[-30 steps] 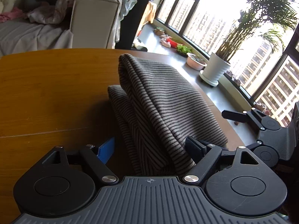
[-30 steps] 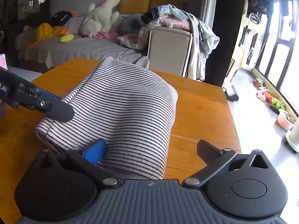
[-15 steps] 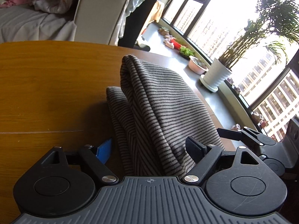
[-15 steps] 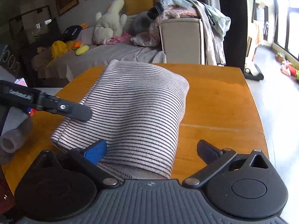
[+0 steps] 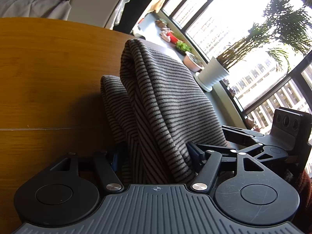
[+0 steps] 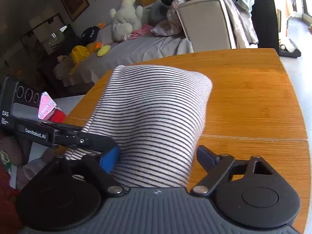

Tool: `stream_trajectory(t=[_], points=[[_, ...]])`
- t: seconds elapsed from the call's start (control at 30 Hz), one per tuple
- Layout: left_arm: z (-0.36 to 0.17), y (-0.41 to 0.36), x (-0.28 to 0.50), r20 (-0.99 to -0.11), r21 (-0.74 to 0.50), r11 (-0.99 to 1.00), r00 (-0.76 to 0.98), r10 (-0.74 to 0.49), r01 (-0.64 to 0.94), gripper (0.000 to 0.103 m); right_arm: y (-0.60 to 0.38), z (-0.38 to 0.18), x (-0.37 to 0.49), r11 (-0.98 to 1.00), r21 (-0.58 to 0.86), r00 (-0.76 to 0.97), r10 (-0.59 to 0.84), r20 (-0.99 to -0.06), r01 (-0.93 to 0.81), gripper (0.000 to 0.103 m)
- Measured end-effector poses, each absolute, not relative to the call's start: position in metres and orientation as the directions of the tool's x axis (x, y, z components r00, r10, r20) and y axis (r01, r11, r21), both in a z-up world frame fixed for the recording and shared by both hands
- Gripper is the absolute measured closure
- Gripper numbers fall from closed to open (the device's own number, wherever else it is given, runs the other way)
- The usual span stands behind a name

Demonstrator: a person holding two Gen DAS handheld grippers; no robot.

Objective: Fold clothes

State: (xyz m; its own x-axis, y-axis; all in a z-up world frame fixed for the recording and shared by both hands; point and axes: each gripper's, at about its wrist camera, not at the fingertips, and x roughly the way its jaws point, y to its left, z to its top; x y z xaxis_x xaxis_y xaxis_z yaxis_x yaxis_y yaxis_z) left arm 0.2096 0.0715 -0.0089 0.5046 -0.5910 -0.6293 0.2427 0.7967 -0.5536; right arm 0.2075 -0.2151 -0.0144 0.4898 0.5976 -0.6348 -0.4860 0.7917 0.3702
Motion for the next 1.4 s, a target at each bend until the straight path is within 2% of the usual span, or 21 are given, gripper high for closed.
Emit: stream_trajectory(t=[0.13, 0.27, 0.53, 0.7, 0.8, 0.9, 0.97, 1.0, 1.1, 1.17, 1.2, 1.27, 1.33, 1.4], points=[[-0.012, 0.097, 0.217, -0.599, -0.583, 0.784, 0.54, -0.591, 0.211, 0.037, -0.19, -0.007, 0.224, 0.788, 0.333, 0.477, 0.59, -0.651, -0.518, 0.024], [-0.01, 0.135, 0.227, -0.596, -0.564, 0.809, 0.598, -0.536, 0.164, 0.037, -0.145, -0.003, 0.253, 0.77, 0.286, 0.464, 0.589, -0.661, -0.57, 0.026], [-0.014, 0.237, 0.252, -0.579, -0.589, 0.808, 0.696, -0.425, 0.004, 0.036, -0.039, -0.009, 0.319, 0.71, 0.232, 0.493, 0.651, -0.578, -0.665, 0.026], [-0.014, 0.265, 0.266, -0.565, -0.591, 0.806, 0.736, -0.374, -0.044, 0.036, -0.002, -0.015, 0.348, 0.709, 0.211, 0.508, 0.651, -0.564, -0.673, 0.024], [-0.008, 0.266, 0.27, -0.576, -0.565, 0.823, 0.74, -0.347, -0.054, 0.035, 0.006, -0.019, 0.362, 0.704, 0.207, 0.505, 0.654, -0.563, -0.68, 0.017], [0.012, 0.257, 0.264, -0.583, -0.483, 0.875, 0.757, -0.295, -0.031, 0.036, 0.004, -0.021, 0.365, 0.7, 0.199, 0.504, 0.654, -0.564, -0.686, 0.014], [0.036, 0.249, 0.258, -0.55, -0.392, 0.92, 0.802, -0.231, -0.004, 0.036, 0.002, -0.022, 0.364, 0.698, 0.181, 0.509, 0.652, -0.563, -0.693, 0.014], [0.046, 0.246, 0.257, -0.533, -0.355, 0.935, 0.819, -0.211, 0.009, 0.036, 0.002, -0.022, 0.363, 0.696, 0.164, 0.514, 0.649, -0.562, -0.7, 0.014], [0.064, 0.24, 0.285, -0.512, -0.358, 0.93, 0.817, -0.266, 0.078, 0.033, 0.007, -0.019, 0.354, 0.7, 0.094, 0.543, 0.624, -0.562, -0.708, 0.014], [0.076, 0.237, 0.304, -0.498, -0.359, 0.925, 0.813, -0.303, 0.124, 0.03, 0.016, -0.014, 0.34, 0.7, -0.022, 0.592, 0.587, -0.552, -0.714, 0.014], [0.079, 0.236, 0.314, -0.501, -0.363, 0.922, 0.807, -0.314, 0.134, 0.03, 0.02, -0.01, 0.331, 0.7, -0.093, 0.626, 0.562, -0.54, -0.708, 0.014], [0.058, 0.246, 0.338, -0.571, -0.387, 0.92, 0.768, -0.291, 0.061, 0.034, 0.025, -0.003, 0.31, 0.701, -0.227, 0.699, 0.515, -0.495, -0.677, 0.014], [0.036, 0.253, 0.344, -0.592, -0.382, 0.923, 0.755, -0.282, 0.045, 0.042, 0.02, 0.006, 0.285, 0.682, -0.27, 0.717, 0.544, -0.435, -0.68, 0.023], [0.016, 0.26, 0.348, -0.609, -0.379, 0.925, 0.744, -0.275, 0.032, 0.042, 0.016, 0.014, 0.268, 0.632, -0.237, 0.663, 0.615, -0.427, -0.738, 0.052]])
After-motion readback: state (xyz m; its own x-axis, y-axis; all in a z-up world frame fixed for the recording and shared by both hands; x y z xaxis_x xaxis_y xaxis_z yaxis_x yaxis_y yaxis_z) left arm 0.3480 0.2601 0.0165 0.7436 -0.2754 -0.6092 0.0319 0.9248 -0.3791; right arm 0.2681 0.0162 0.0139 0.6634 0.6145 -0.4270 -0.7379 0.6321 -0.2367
